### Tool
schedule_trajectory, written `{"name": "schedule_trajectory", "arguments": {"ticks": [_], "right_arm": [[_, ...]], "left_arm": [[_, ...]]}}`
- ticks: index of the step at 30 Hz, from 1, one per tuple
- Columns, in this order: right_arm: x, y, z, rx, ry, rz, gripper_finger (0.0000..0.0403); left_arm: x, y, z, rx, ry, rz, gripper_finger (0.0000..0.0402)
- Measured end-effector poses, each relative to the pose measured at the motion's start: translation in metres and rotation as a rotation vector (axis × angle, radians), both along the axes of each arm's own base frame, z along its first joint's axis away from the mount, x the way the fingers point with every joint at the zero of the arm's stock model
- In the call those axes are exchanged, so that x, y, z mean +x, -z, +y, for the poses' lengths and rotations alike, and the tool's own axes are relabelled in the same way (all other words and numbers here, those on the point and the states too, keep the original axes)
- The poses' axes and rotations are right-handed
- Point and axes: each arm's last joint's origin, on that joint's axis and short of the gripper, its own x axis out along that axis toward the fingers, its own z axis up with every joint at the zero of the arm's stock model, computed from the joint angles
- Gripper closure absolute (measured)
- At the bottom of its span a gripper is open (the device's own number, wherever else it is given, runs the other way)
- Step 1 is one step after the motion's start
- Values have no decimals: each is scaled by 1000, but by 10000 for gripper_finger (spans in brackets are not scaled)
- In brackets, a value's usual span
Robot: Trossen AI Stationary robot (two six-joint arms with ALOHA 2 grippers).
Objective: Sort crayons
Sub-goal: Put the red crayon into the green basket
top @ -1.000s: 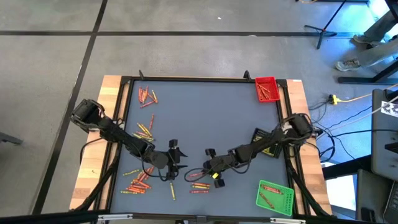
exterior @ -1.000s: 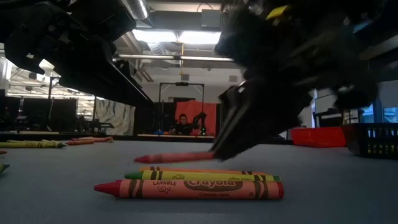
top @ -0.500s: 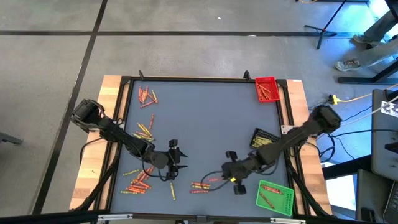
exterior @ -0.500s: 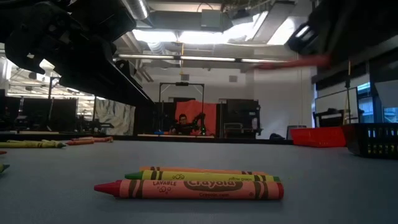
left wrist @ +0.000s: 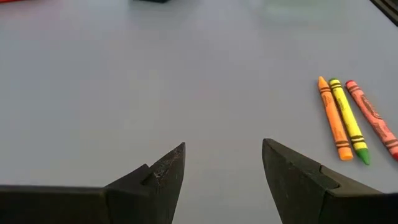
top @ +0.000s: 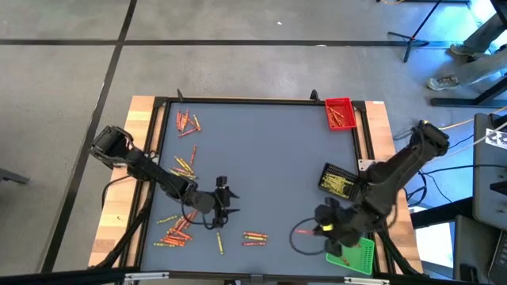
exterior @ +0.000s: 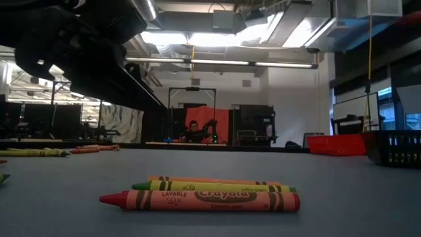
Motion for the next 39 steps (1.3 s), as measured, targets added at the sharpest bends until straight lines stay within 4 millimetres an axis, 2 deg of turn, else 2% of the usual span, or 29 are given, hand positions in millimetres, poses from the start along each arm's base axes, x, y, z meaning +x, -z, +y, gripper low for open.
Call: {"name": "schedule_trajectory", "arguments": {"ticks": [12,21,28,33,36,39], "right_arm": [[-77,1,33,189,281,229,377],[-123,7,43,239,440,316,377],[-130,25,49,206,468,360,377],[-130,28,51,188,473,369,372],[-125,28,49,186,493,372,347],[-124,29,46,157,502,368,306]], "left_arm": [[2,0,4,0,-13,-1,205],[2,0,4,10,-6,-4,205],[2,-1,4,8,-4,-4,205],[2,0,4,-1,12,-2,205],[2,0,4,-1,13,-2,205],[2,0,4,0,13,-2,205]]}}
